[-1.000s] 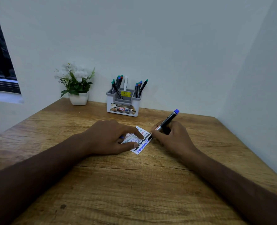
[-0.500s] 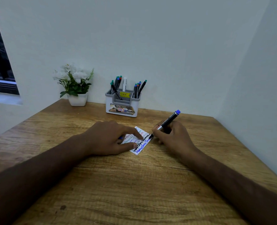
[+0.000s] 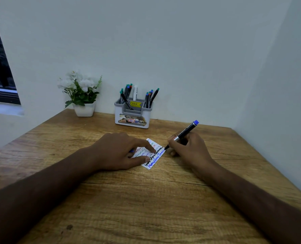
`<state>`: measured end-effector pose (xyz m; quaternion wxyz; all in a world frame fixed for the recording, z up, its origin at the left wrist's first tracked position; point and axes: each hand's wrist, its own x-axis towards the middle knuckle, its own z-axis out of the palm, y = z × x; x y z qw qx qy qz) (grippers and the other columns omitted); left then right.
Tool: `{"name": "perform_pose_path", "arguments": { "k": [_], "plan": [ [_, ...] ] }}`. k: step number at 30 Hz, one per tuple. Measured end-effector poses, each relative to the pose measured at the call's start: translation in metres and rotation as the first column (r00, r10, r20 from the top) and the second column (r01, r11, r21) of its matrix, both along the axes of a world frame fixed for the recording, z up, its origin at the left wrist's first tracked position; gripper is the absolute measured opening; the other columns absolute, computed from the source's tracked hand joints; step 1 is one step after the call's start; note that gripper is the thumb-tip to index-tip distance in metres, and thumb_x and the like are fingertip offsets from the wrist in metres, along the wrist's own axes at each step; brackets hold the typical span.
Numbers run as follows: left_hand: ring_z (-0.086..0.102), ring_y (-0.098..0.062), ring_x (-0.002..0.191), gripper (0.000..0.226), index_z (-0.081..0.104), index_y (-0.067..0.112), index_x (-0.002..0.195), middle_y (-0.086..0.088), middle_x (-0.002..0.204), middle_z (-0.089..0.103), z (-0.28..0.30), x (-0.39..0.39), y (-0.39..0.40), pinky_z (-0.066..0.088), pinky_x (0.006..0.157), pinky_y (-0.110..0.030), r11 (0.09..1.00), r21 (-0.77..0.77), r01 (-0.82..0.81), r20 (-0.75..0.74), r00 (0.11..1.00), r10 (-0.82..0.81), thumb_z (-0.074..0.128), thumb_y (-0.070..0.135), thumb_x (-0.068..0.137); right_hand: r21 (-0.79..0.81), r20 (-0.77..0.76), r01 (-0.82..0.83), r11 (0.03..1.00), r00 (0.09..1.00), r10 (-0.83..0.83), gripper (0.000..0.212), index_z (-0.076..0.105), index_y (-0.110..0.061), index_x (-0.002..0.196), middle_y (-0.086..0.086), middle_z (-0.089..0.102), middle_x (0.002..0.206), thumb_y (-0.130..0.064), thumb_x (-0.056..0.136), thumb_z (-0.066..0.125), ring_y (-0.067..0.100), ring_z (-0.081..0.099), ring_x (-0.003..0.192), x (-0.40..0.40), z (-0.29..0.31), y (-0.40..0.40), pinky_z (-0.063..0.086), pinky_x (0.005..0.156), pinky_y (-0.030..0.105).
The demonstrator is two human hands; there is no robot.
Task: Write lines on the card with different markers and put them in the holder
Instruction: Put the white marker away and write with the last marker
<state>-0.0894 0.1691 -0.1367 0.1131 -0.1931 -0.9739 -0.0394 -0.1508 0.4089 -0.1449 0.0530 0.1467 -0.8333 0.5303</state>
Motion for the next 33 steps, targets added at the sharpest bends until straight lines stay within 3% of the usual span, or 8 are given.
{"name": "perform_pose_path", "arguments": {
  "k": [6, 10, 15, 19, 23, 28, 31, 33],
  "plan": [
    [0.051, 0.000, 0.064, 0.040, 0.047, 0.062, 0.134, 0.013, 0.065, 0.054, 0.001, 0.005, 0.002, 0.035, 0.055, -0.025, 0.999, 0.043, 0.006, -0.059, 0.998, -0.004, 0.043, 0.073, 0.095, -0.186, -0.029, 0.085, 0.979, 0.995, -0.092, 0.005, 0.077, -0.019, 0.091, 0.002, 0.079, 0.083, -0.015, 0.088, 0.078, 0.013, 0.075, 0.073, -0.001, 0.002, 0.007, 0.065, 0.078, 0.038],
    [0.055, -0.002, 0.068, 0.031, 0.057, 0.054, 0.122, 0.011, 0.064, 0.053, 0.004, 0.004, 0.000, 0.029, 0.052, -0.023, 0.968, 0.252, 0.015, -0.241, 0.969, 0.048, 0.052, 0.066, 0.094, -0.410, 0.021, -0.022, 0.912, 0.999, 0.033, 0.012, 0.076, -0.008, 0.092, 0.015, 0.079, 0.088, 0.002, 0.085, 0.077, 0.022, 0.073, 0.078, 0.004, 0.005, 0.011, 0.065, 0.083, 0.040],
    [0.055, -0.015, 0.074, 0.038, 0.048, 0.042, 0.137, 0.008, 0.082, 0.057, 0.010, 0.009, 0.005, 0.040, 0.061, -0.027, 0.871, 0.480, 0.105, -0.208, 0.978, -0.003, 0.048, 0.036, 0.100, -0.633, 0.127, -0.092, 0.769, 0.967, 0.220, 0.018, 0.077, 0.005, 0.097, 0.023, 0.079, 0.092, -0.002, 0.099, 0.061, 0.030, 0.077, 0.085, 0.013, 0.008, 0.006, 0.066, 0.075, 0.033],
    [0.056, -0.007, 0.091, 0.039, 0.044, 0.031, 0.146, 0.011, 0.098, 0.060, 0.009, 0.006, 0.001, 0.039, 0.073, -0.012, 0.825, 0.553, 0.113, -0.094, 0.993, -0.073, 0.039, 0.020, 0.109, -0.632, 0.091, -0.126, 0.765, 0.968, 0.234, 0.022, 0.079, 0.003, 0.094, 0.023, 0.079, 0.092, -0.004, 0.101, 0.059, 0.029, 0.076, 0.082, 0.016, 0.009, 0.005, 0.064, 0.069, 0.030],
    [0.055, 0.004, 0.102, 0.053, 0.045, 0.020, 0.151, 0.013, 0.118, 0.062, 0.003, -0.003, -0.009, 0.037, 0.083, -0.005, 0.900, 0.407, 0.154, -0.193, 0.978, -0.080, 0.050, 0.000, 0.102, -0.661, 0.030, -0.133, 0.739, 0.979, 0.203, 0.014, 0.075, 0.001, 0.095, 0.022, 0.075, 0.085, 0.007, 0.096, 0.062, 0.028, 0.073, 0.074, 0.015, 0.011, 0.008, 0.066, 0.071, 0.034],
    [0.049, 0.019, 0.111, 0.058, 0.046, 0.028, 0.154, 0.023, 0.130, 0.053, 0.000, -0.005, -0.006, 0.037, 0.086, 0.001, 0.905, 0.401, 0.141, -0.221, 0.974, -0.054, 0.064, 0.017, 0.100, -0.647, -0.055, -0.193, 0.738, 0.977, 0.208, 0.022, 0.077, -0.006, 0.086, 0.019, 0.076, 0.083, 0.010, 0.094, 0.065, 0.029, 0.075, 0.076, 0.017, 0.013, 0.009, 0.067, 0.076, 0.037],
    [0.060, 0.014, 0.115, 0.053, 0.060, 0.025, 0.140, 0.018, 0.136, 0.061, 0.003, -0.003, -0.005, 0.051, 0.089, -0.007, 0.817, 0.552, 0.165, -0.175, 0.981, -0.080, 0.077, 0.018, 0.090, -0.593, -0.093, -0.234, 0.770, 0.970, 0.223, 0.027, 0.081, -0.013, 0.083, 0.020, 0.079, 0.088, 0.008, 0.094, 0.068, 0.030, 0.076, 0.080, 0.019, 0.010, 0.008, 0.066, 0.080, 0.041],
    [0.062, 0.009, 0.116, 0.045, 0.069, 0.023, 0.129, 0.016, 0.140, 0.060, 0.005, -0.004, -0.004, 0.055, 0.089, -0.012, 0.828, 0.534, 0.173, -0.185, 0.979, -0.086, 0.081, 0.023, 0.086, -0.553, -0.107, -0.246, 0.796, 0.968, 0.225, 0.021, 0.081, -0.011, 0.087, 0.021, 0.080, 0.091, 0.006, 0.093, 0.070, 0.030, 0.078, 0.083, 0.019, 0.008, 0.008, 0.064, 0.083, 0.044]
  ]
}}
